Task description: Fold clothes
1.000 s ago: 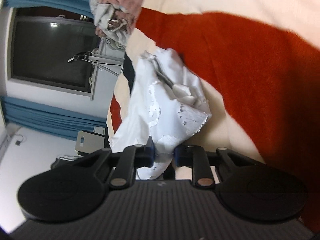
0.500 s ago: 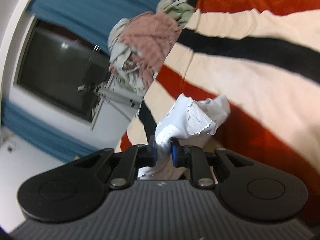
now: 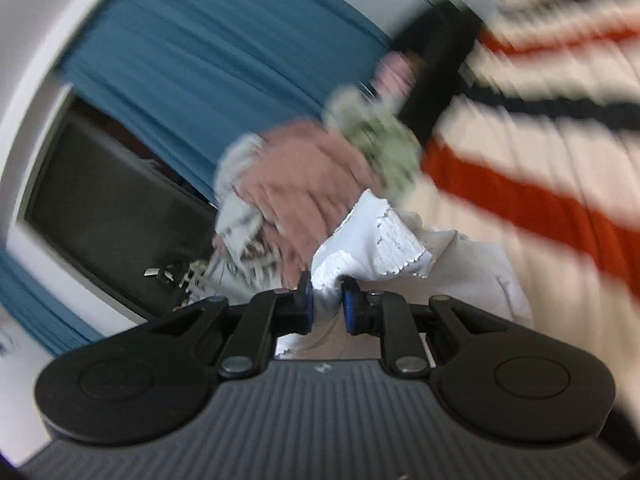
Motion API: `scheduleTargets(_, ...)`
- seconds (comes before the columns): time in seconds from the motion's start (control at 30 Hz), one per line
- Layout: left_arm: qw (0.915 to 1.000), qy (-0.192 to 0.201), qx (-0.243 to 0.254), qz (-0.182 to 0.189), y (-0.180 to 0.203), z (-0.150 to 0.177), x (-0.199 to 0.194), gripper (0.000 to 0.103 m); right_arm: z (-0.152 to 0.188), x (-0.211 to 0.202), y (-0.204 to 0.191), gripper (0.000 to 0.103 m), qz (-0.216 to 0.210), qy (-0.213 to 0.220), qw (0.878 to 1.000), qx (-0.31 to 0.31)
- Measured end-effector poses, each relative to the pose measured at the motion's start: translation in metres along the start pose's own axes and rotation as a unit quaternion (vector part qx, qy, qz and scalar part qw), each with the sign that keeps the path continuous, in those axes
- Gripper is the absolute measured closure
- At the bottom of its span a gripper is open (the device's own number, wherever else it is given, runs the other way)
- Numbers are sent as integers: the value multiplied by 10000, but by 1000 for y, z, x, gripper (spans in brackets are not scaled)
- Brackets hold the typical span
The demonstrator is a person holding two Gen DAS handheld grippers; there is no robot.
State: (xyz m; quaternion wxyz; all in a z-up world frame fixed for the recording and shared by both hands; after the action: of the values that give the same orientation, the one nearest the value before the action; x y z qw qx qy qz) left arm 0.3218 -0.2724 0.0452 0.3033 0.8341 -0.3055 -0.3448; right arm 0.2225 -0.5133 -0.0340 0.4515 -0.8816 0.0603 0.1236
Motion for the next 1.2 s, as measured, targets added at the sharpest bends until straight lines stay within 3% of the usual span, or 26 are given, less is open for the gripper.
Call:
scheduleTargets(0.13, 9984, -4, 532, -216, -27, 23, 44, 85, 22, 32, 39, 85, 292, -182, 9987, -365)
scheduleTargets(0.2, 9960, -303, 699, -458, -59, 51, 62, 85, 37, 46, 62, 85, 476, -324, 9971, -498)
scheduleTargets(0.3, 9883, -893, 826, -918, -110, 97, 73, 86, 85, 59, 109, 85, 948, -914, 9908, -315)
scheduleTargets(0.4, 9839, -1066, 941, -1087, -132, 121, 65, 84, 120, 59, 135, 84, 1263, -1389, 9822, -88)
scheduleTargets(0.5, 9773, -1004, 1315, -1322, -125, 127, 43, 78, 130, 46, 134, 83, 1474, -1591, 9762, 18)
scheduleTargets(0.63, 9681, -835, 1840, -1485, -97, 124, 5, 56, 126, 16, 109, 83, 1723, -1719, 9698, -145)
scheduleTargets(0.87, 9591, -311, 2505, -1281, -7, 113, -91, 31, 107, -70, 28, 83, 1370, -1330, 9764, -1011)
scheduleTargets(0.93, 9558, -140, 2660, -1243, 17, 117, -123, 19, 105, -95, 2, 75, 1261, -1258, 9754, -1297)
scheduleTargets(0.97, 9539, -54, 2737, -1233, 28, 120, -139, 16, 102, -105, -9, 52, 1225, -1195, 9748, -1431)
scheduleTargets(1.0, 9514, 47, 2820, -1241, 37, 124, -156, 10, 102, -118, -21, 21, 1188, -1087, 9743, -1573)
scheduleTargets(1.03, 9487, 148, 2901, -1248, 47, 128, -174, 3, 102, -131, -32, 9, 1140, -959, 9740, -1708)
scheduleTargets(1.2, 9382, 422, 3191, -1275, 75, 153, -250, 0, 119, -185, -61, 11, 991, -564, 9670, -2277)
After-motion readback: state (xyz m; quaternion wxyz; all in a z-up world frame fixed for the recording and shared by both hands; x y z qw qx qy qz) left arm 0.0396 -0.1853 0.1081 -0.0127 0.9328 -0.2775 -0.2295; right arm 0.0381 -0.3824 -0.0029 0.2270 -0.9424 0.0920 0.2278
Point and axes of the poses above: each gripper's, at about its wrist camera, not at the fingertips, and x roughly the way its jaws point, y to its right, z to its underside, the point moved 4 cm from there along x, roughly the way its jaws point, and after that the axes turned 2 degrees about -y, right-handed, at the moved point
